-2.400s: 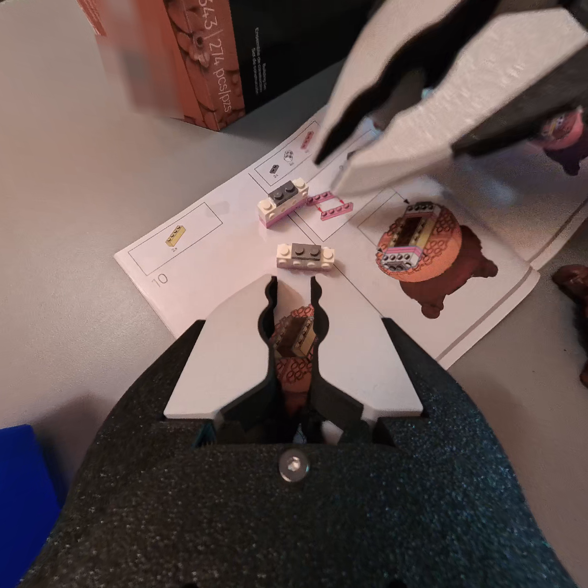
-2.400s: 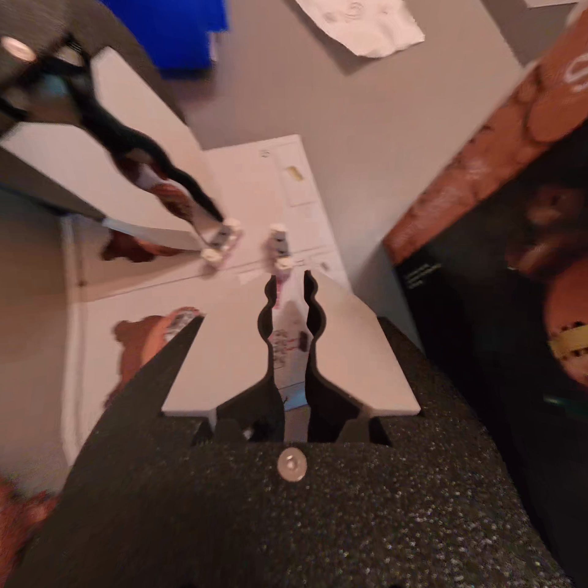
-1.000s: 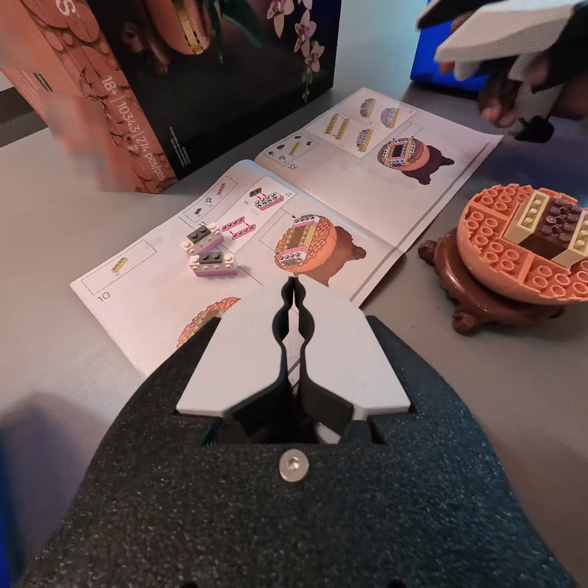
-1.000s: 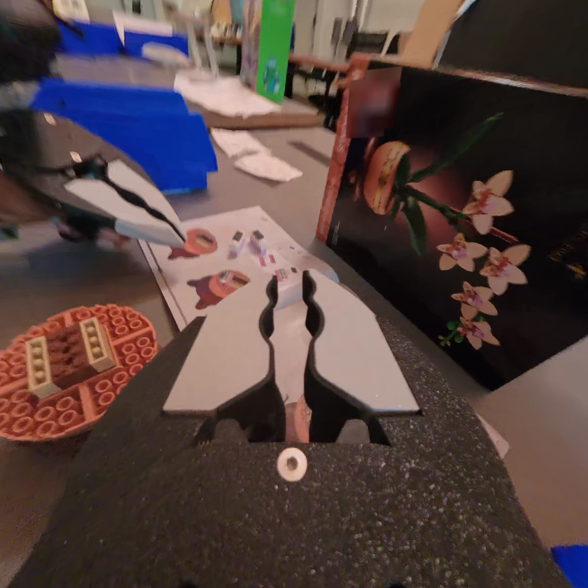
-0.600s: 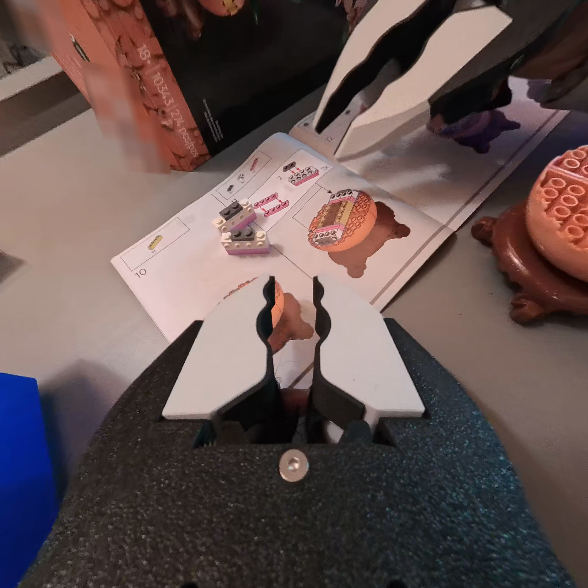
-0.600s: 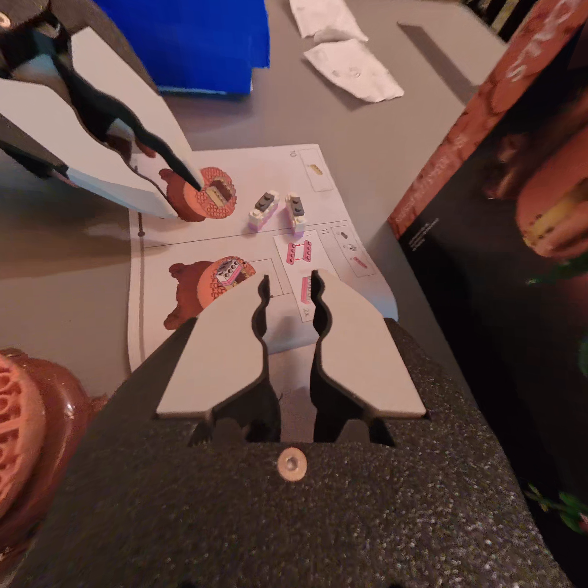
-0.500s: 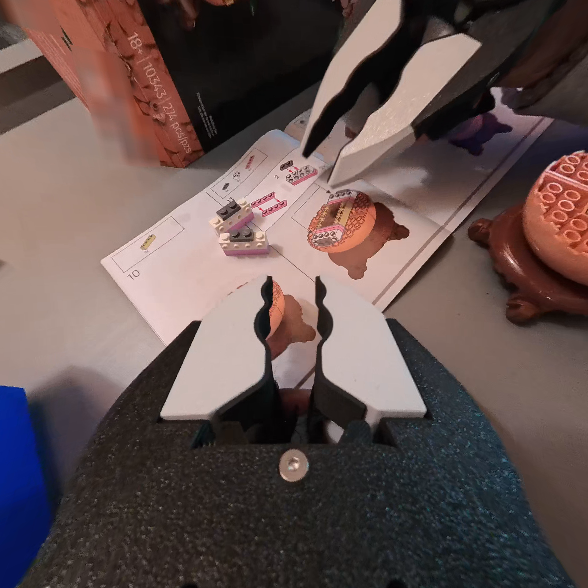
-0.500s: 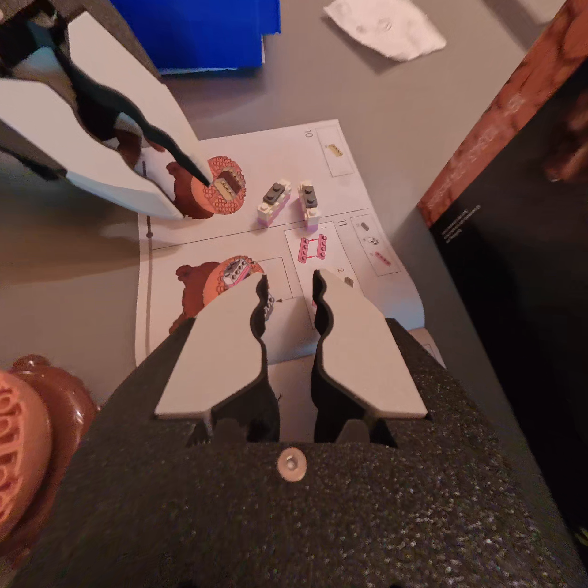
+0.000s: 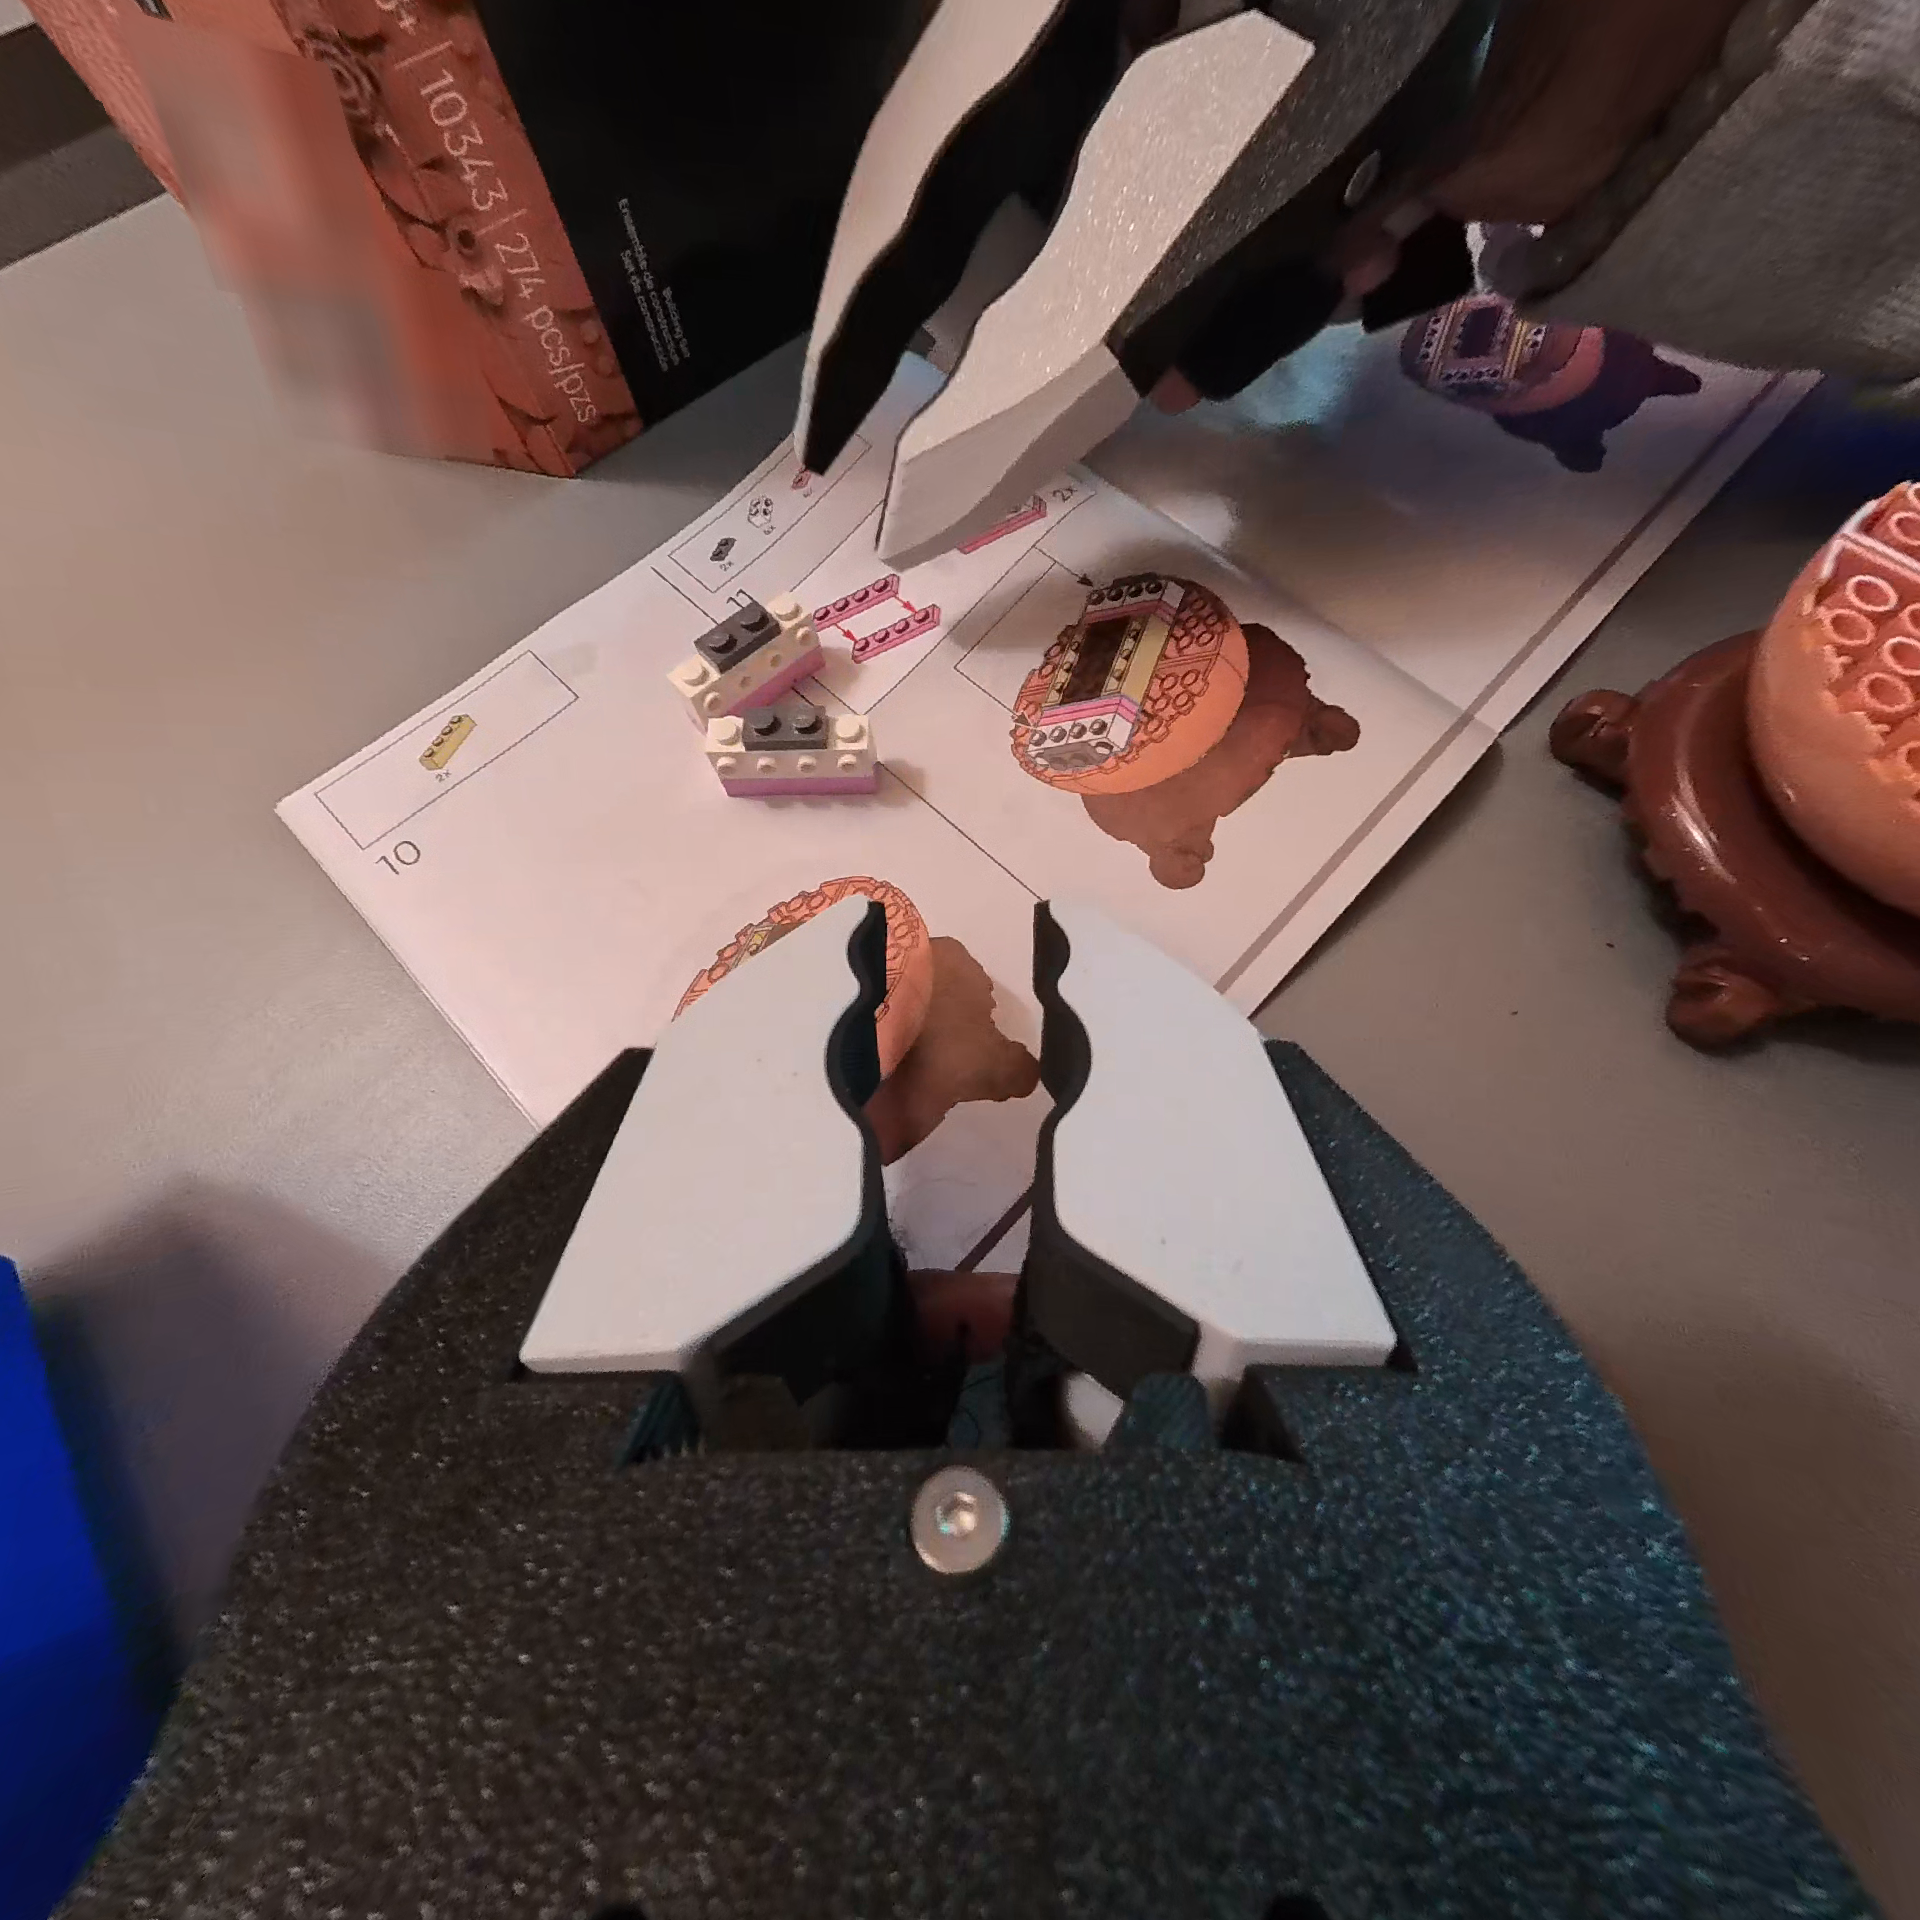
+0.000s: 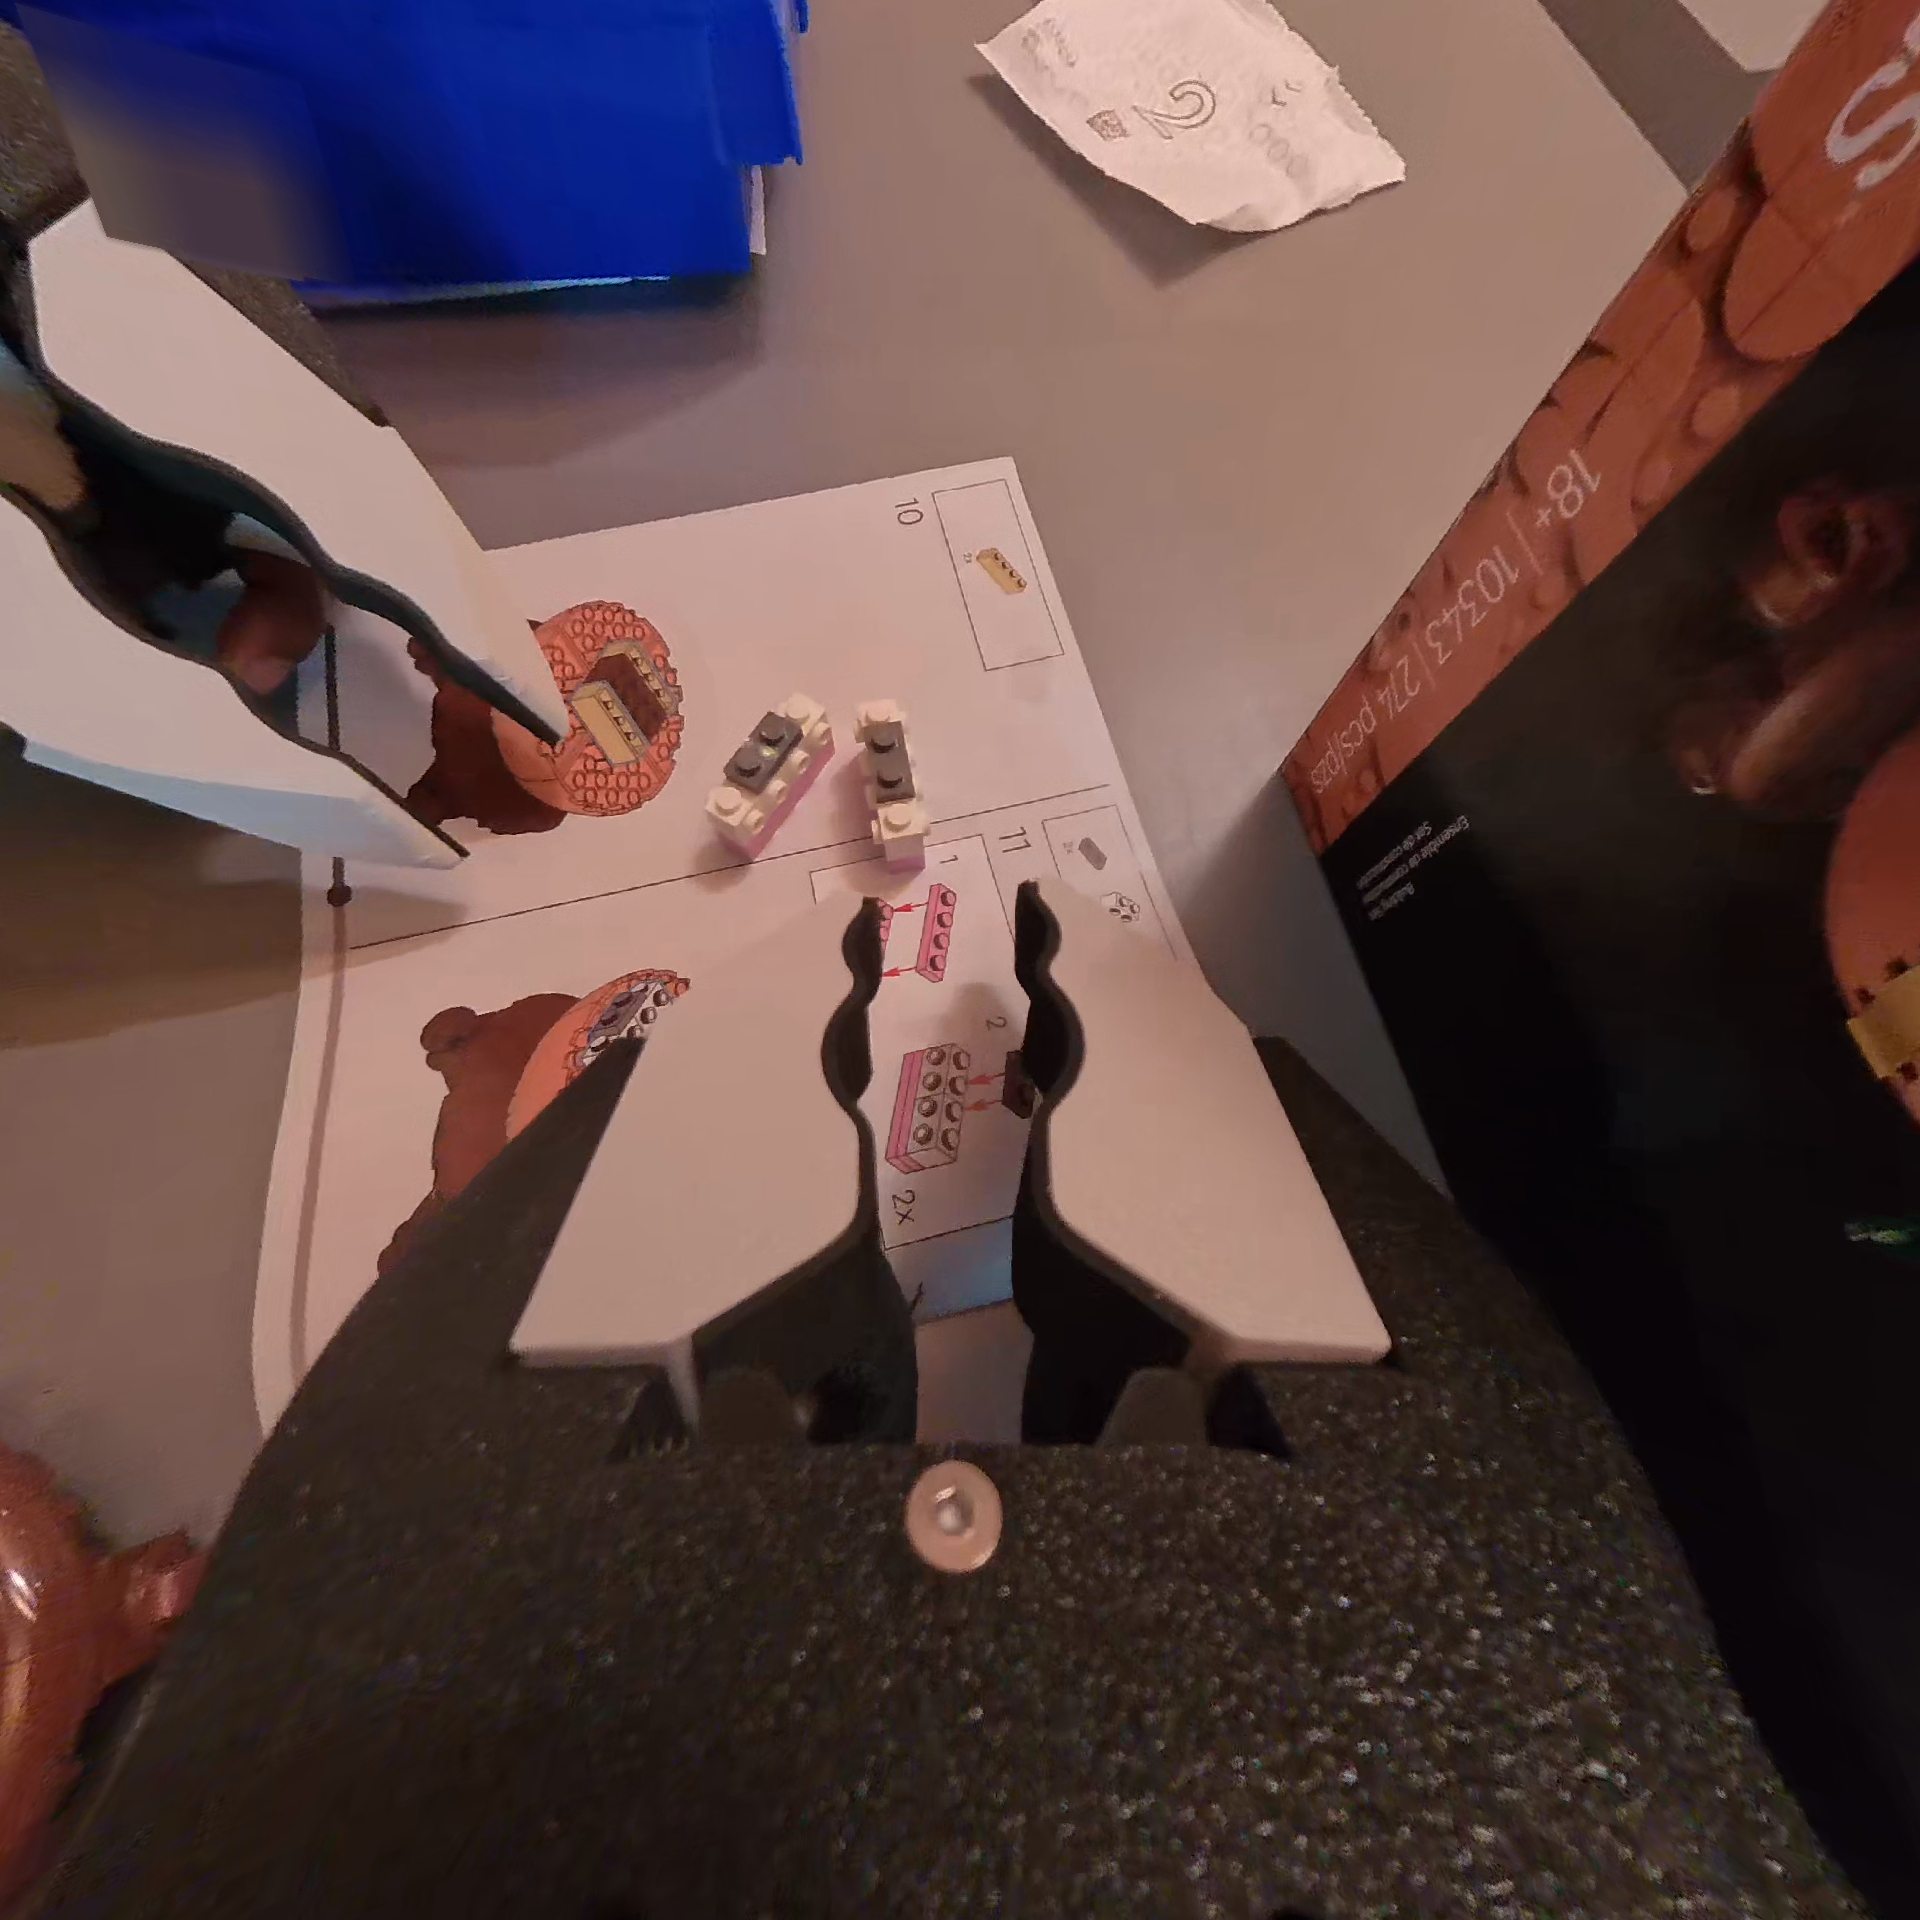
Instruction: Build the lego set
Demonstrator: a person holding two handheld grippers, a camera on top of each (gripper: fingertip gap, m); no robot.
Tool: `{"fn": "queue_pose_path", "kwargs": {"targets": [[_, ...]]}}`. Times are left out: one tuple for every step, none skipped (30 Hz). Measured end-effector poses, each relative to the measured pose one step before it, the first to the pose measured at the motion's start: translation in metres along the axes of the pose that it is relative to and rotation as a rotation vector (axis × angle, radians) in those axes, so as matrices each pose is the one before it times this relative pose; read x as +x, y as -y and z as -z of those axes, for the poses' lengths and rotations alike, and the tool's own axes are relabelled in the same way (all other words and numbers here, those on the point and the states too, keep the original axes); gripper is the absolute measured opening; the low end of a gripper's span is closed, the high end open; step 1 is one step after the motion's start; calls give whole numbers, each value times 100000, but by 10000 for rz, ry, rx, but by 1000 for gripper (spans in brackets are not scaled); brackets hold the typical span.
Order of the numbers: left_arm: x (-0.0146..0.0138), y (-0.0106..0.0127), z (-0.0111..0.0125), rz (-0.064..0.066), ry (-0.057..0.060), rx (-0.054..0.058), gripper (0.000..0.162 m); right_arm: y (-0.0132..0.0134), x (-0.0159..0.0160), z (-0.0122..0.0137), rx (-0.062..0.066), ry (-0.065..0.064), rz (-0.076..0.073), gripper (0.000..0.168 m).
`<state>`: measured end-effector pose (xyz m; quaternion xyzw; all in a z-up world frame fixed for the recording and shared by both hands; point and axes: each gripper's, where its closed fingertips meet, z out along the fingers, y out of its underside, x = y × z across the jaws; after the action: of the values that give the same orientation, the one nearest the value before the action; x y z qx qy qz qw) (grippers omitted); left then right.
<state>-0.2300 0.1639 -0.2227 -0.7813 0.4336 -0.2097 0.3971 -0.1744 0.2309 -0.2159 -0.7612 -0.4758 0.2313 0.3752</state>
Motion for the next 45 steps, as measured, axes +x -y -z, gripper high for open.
{"fn": "queue_pose_path", "kwargs": {"targets": [[-54,29,15,69,-5,22,26,18,19,94,19,-44,-53,25],[-56,52,39,40,18,42,26,54,-18,176,50,-52,-9,25],[-36,42,32,21,14,37,26,74,-9,248,63,-91,14,25],[-21,39,31,11,18,32,26,50,-13,302,64,-105,15,25],[-26,66,42,-5,37,43,26,7,-40,360,43,-93,-8,25],[3,114,81,-21,46,75,26,-25,-87,399,19,-76,-30,25],[95,208,122,-16,22,119,26,-30,-135,492,17,-73,-26,25],[241,274,158,24,-42,151,26,26,-186,558,64,-68,-1,25],[367,308,179,65,-114,161,26,71,-266,617,117,-39,21,25],[431,276,164,77,-135,138,26,58,-249,647,117,-40,12,25],[342,202,162,55,-77,94,26,-21,-235,646,67,-42,10,25],[263,121,143,4,-8,58,26,-100,-182,673,29,-81,-5,25],[227,82,133,-56,14,47,26,-135,-148,697,47,-110,-33,25],[270,69,96,-85,-13,44,26,-172,-183,715,83,-103,-82,25],[363,77,76,-81,-67,50,26,-203,-287,716,106,-56,-127,24],[466,148,55,-90,-139,88,26,-280,-359,715,102,-14,-138,24],[517,173,22,-114,-176,106,26,-380,-338,676,86,-28,-118,24],[449,149,-22,-141,-150,76,26,-450,-216,645,72,-100,-112,23],[321,94,-72,-179,-102,22,26,-521,-40,593,43,-184,-139,23],[215,21,-114,-223,-77,-25,26,-553,66,539,9,-211,-175,22],[159,-13,-158,-249,-94,-43,26,-549,106,469,-7,-196,-209,22],[149,-24,-181,-229,-127,-58,26,-442,112,408,35,-175,-240,21],[113,-31,-219,-170,-141,-86,26,-289,88,327,135,-135,-283,21],[100,-18,-214,-113,-155,-106,26,-161,76,259,205,-114,-324,21],[88,2,-203,-86,-166,-116,26,-79,36,220,229,-84,-312,20],[58,16,-186,-79,-157,-134,26,-8,43,203,244,-93,-278,20],[16,28,-165,-78,-118,-154,26,58,47,227,257,-108,-241,19],[-22,94,-131,-84,-67,-145,26,109,22,228,264,-80,-195,19],[-5,166,-89,-83,-39,-109,25,134,-60,220,256,-23,-150,18],[69,227,-72,-46,-28,-76,25,130,-118,186,240,29,-110,18],[179,272,-52,32,-36,-57,25,113,-111,154,212,42,-94,17],[323,282,-47,106,-59,-49,25,85,-86,128,161,29,-77,17],[427,268,-16,124,-60,-29,25,-3,-76,128,97,37,-30,17],[479,240,-23,98,-27,5,25,-66,-7,138,51,-19,-26,17],[480,190,-13,58,1,32,25,-35,136,143,55,-120,-65,17],[464,126,-3,40,16,41,25,-44,62,123,50,-50,-34,17],[371,63,-26,60,53,22,25,-87,-33,111,36,43,13,17],[290,21,-16,90,77,-3,25,-87,8,98,53,42,-6,17],[237,13,-13,121,67,-20,25,-35,72,96,90,37,-67,17],[222,11,-10,118,46,-48,25,40,65,87,180,68,-104,17],[168,-2,1,63,54,-68,25,108,104,92,249,59,-161,17],[74,-5,0,-14,86,-74,25,185,157,143,214,32,-267,17],[16,-38,-5,-59,104,-78,25,254,31,195,201,85,-251,17],[-43,-51,-12,-67,100,-87,25,219,-43,184,213,104,-155,16],[-57,-69,-14,-70,97,-83,25,177,-15,170,170,47,-99,16]]}}
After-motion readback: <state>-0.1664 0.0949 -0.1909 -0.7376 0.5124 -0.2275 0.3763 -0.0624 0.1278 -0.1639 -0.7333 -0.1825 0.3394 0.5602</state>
